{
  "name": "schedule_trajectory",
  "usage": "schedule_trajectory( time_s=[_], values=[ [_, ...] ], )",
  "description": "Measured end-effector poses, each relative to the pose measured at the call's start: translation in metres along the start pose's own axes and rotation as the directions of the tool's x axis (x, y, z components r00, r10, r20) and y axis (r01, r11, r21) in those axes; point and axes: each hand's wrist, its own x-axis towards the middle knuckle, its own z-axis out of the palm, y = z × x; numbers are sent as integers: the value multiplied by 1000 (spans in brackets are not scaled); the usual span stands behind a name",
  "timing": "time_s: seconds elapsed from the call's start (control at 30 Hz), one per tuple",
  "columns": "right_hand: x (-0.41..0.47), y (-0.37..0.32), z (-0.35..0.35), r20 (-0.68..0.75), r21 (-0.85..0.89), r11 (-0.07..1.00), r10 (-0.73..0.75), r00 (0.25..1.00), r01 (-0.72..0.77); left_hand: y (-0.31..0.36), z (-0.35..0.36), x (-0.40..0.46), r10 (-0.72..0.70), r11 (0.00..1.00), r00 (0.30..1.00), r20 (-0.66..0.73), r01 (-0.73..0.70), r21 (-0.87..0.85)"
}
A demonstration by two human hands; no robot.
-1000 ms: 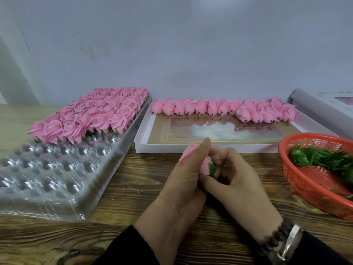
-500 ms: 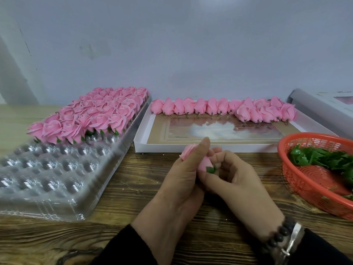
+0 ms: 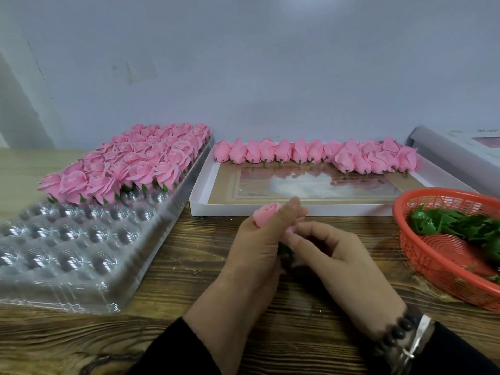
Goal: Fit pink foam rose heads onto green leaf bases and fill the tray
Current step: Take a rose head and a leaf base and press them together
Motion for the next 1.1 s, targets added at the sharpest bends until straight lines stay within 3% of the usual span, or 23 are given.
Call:
schedule_trajectory(
  time_s=[0.07, 0.17, 0.33, 0.57, 0.7, 0.9, 1.0, 1.1],
  values=[
    [1, 1, -2, -118, -93, 992, -91, 989, 80, 1, -3, 1, 171, 965, 985, -24, -163, 206],
    [0, -1, -7, -158, -234, 949, -249, 956, 209, 4, -5, 2, 360, 793, 933, 19, -317, 521],
    [-2, -2, -11, 33, -400, 859, -333, 942, 318, 4, -2, 1, 329, 632, 935, 130, -321, 706],
    [-2, -6, -12, 31, -315, 916, -253, 967, 249, 2, -2, 0, 279, 390, 912, 301, -394, 832],
    [-2, -8, -12, 30, -276, 938, -209, 977, 209, -1, -1, 0, 233, 411, 915, 329, -399, 819],
    [-1, -5, -15, -65, -193, 962, -210, 976, 194, 1, -5, 1, 243, 611, 910, 336, -412, 676],
    [3, -2, -24, -164, -122, 977, -194, 967, 175, 1, -9, 1, 175, 630, 950, 257, -309, 712],
    [3, -5, -24, -153, -35, 987, -163, 975, 159, 2, -9, 0, 79, 590, 961, 264, -259, 765]
  ],
)
